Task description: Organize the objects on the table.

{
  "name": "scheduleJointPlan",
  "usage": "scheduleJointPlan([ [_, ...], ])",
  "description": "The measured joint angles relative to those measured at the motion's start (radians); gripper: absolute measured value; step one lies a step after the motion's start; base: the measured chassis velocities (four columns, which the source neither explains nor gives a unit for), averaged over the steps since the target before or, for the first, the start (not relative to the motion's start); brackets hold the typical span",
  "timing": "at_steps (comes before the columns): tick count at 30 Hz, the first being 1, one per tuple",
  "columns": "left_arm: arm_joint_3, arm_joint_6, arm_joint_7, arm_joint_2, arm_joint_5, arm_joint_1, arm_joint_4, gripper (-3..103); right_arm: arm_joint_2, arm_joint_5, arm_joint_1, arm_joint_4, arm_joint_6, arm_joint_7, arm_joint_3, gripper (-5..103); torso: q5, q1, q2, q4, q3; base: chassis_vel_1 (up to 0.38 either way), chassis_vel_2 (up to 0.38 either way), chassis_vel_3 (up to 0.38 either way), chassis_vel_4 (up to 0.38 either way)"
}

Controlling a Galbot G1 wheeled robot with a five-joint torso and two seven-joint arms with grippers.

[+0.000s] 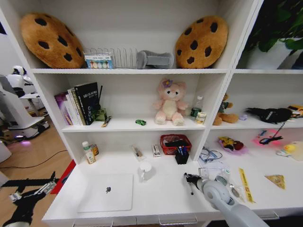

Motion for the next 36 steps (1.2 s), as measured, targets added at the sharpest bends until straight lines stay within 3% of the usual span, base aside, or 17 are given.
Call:
scheduleJointPlan([
  [6,0.0,0.0,0.0,0.0,0.0,0.0,0.0,100,-0.007,0.039,0.004,0.021,-0.005,0.024,0.014,11,0.0004,0.0,0.0,-0.0002,0.0,0.0,0.0,0.0,0.0],
  [11,0.0,0.0,0.0,0.0,0.0,0.0,0.0,100,-0.007,-0.009,0.008,0.061,0.03,0.008,0.034,11,0.0,0.0,0.0,-0.0003,0.0,0.0,0.0,0.0,0.0],
  [12,0.0,0.0,0.0,0.0,0.0,0.0,0.0,100,-0.005,-0.061,0.022,0.082,0.075,-0.008,0.041,11,0.0,0.0,0.0,-0.0001,0.0,0.0,0.0,0.0,0.0],
  [15,0.0,0.0,0.0,0.0,0.0,0.0,0.0,100,-0.002,-0.109,0.038,0.095,0.114,-0.024,0.043,11,-0.0003,0.0,0.0,0.0001,0.0,0.0,0.0,0.0,0.0],
  [18,0.0,0.0,0.0,0.0,0.0,0.0,0.0,100,0.008,-0.25,0.085,0.075,0.254,-0.047,0.028,11,-0.0003,0.0,0.0,0.0,0.0,0.0,0.0,0.0,0.0],
  [19,0.0,0.0,0.0,0.0,0.0,0.0,0.0,100,0.008,-0.25,0.085,0.075,0.254,-0.047,0.028,11,-0.0003,0.0,0.0,0.0,0.0,0.0,0.0,0.0,0.0],
  [21,0.0,0.0,0.0,0.0,0.0,0.0,0.0,100,0.019,-0.38,0.127,0.021,0.383,-0.08,0.007,11,-0.0001,0.0,0.0,0.0,0.0,0.0,0.0,0.0,0.0],
  [22,0.0,0.0,0.0,0.0,0.0,0.0,0.0,100,0.019,-0.38,0.127,0.021,0.383,-0.08,0.007,11,-0.0001,0.0,0.0,0.0,0.0,0.0,0.0,0.0,0.0],
  [26,0.0,0.0,0.0,0.0,0.0,0.0,0.0,100,0.038,-0.51,0.199,-0.074,0.567,-0.134,-0.03,11,-0.0002,0.0,0.0,0.0,0.0,0.0,0.0,0.0,0.0],
  [32,0.0,0.0,0.0,0.0,0.0,0.0,0.0,100,0.061,-0.595,0.279,-0.191,0.691,-0.17,-0.081,11,-0.0003,0.0,0.0,0.0,0.0,0.0,0.0,0.0,0.0],
  [36,0.0,0.0,0.0,0.0,0.0,0.0,0.0,100,0.078,-0.609,0.31,-0.248,0.719,-0.182,-0.103,11,-0.0003,0.0,0.0,0.0001,0.0,0.0,0.0,0.0,0.0],
])
